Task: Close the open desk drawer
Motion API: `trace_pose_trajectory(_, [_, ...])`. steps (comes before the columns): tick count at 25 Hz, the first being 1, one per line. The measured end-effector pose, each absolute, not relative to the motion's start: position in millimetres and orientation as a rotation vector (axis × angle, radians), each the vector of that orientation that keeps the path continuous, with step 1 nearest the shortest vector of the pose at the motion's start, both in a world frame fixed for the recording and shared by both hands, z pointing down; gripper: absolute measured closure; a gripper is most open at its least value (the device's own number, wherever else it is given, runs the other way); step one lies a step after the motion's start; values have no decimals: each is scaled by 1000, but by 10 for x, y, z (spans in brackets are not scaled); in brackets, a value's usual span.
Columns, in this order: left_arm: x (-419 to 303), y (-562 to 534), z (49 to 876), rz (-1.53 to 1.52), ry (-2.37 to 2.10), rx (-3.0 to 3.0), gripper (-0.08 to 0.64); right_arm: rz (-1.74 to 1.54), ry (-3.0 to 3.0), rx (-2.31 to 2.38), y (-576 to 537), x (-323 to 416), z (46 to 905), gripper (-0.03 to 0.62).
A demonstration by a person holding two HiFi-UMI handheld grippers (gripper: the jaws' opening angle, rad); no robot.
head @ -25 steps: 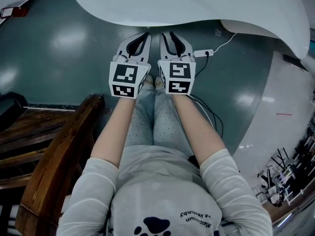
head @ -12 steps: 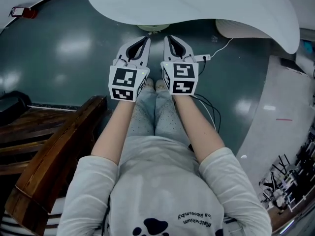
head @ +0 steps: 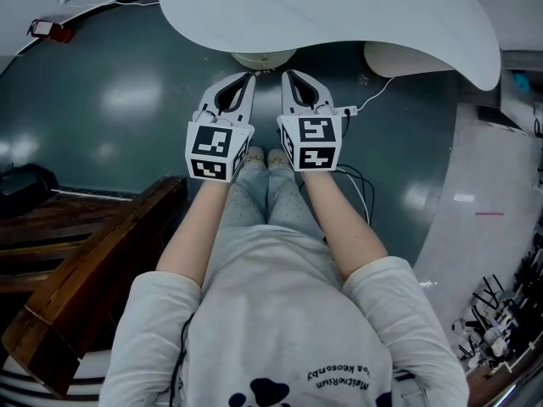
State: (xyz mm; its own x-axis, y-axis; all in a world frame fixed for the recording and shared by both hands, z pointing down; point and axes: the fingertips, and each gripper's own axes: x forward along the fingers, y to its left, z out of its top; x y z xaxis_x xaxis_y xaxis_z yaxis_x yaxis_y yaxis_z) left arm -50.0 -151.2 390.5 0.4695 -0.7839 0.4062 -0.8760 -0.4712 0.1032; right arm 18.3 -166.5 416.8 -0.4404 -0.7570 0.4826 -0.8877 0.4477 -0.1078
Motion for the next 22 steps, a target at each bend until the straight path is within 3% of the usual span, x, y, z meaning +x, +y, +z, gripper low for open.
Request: trace_pose_trajectory(22, [-351,-1167,2520,288,-1531,2554,551,201,-2500,1438,-1270,356,2744,577])
